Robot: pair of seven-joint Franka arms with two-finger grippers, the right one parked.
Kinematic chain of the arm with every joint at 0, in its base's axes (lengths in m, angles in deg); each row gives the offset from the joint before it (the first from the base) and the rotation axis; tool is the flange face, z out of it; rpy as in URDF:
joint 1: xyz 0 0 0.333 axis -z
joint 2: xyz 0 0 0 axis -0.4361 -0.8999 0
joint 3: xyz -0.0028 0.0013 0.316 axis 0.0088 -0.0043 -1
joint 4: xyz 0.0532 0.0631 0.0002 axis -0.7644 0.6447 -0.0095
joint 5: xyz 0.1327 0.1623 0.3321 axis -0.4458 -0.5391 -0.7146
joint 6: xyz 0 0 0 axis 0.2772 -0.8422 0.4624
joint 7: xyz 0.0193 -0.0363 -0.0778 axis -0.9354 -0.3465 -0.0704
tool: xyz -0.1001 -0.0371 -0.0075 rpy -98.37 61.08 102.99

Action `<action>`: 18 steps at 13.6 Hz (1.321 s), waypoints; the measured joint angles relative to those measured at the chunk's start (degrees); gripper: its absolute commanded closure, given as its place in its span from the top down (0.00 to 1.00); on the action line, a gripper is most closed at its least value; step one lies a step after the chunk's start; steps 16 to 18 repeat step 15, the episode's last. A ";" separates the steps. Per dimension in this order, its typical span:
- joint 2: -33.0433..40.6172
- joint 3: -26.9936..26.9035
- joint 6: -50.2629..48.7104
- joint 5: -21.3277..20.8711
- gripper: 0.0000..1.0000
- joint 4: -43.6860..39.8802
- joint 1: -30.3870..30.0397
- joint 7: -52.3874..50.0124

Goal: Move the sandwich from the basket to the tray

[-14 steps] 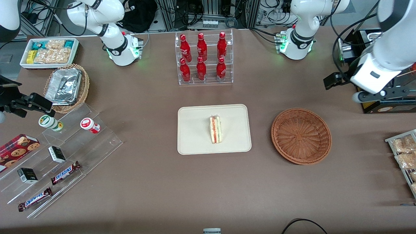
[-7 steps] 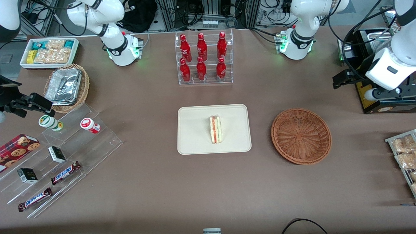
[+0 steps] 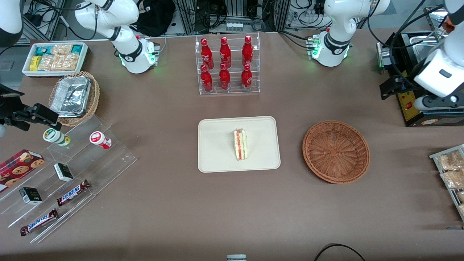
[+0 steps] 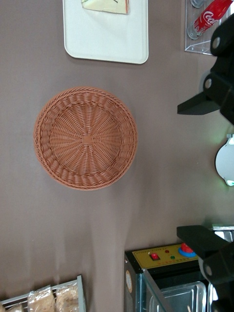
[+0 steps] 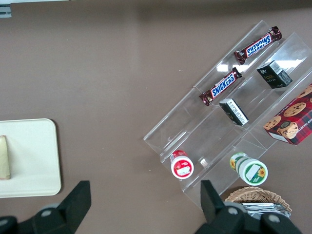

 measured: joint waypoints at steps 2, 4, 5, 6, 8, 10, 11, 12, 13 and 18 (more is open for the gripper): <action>0.08 -0.11 -0.04 0.00 1.00 -0.08 0.00 0.07; 0.26 -0.15 -0.53 0.00 1.00 0.09 -0.22 -0.01; 0.51 -0.17 -0.53 0.00 1.00 0.48 -0.48 -0.04; 0.79 -0.18 -0.53 0.00 1.00 0.83 -0.86 -0.05; 1.16 -0.10 -0.53 0.02 1.00 1.16 -1.37 -0.05; 1.31 0.42 -0.51 0.04 1.00 1.16 -1.79 -0.31; 1.36 0.93 -0.51 0.04 1.00 1.16 -2.04 -0.64; 1.39 1.38 -0.51 0.04 1.00 1.16 -2.21 -0.90; 1.41 1.60 -0.51 0.04 1.00 1.16 -2.22 -1.11; 1.42 1.70 -0.42 0.04 1.00 1.15 -2.26 -1.19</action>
